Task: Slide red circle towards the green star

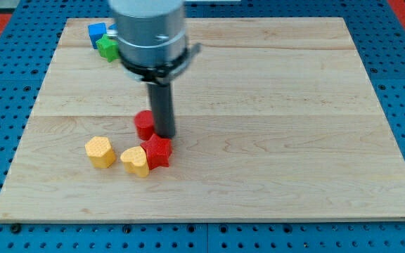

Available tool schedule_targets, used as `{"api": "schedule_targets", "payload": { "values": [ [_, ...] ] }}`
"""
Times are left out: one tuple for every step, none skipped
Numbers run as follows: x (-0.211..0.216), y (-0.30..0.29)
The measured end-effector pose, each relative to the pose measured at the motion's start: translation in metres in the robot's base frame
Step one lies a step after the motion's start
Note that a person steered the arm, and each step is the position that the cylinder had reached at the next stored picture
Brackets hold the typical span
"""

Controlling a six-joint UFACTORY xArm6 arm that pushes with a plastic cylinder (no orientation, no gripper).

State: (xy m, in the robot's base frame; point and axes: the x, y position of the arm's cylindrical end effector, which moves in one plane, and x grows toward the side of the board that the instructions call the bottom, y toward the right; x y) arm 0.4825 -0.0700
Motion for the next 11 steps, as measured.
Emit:
{"api": "schedule_targets", "payload": {
  "values": [
    [0.009,0.045],
    [-0.019,0.010],
    [-0.010,-0.011],
    [-0.008,-0.036],
    [-0.008,-0.074],
    [-0.013,-0.115],
    [-0.005,-0.149],
    [-0.049,-0.167],
    [-0.102,-0.158],
    [-0.099,-0.146],
    [-0.111,-0.182]
  ]
}}
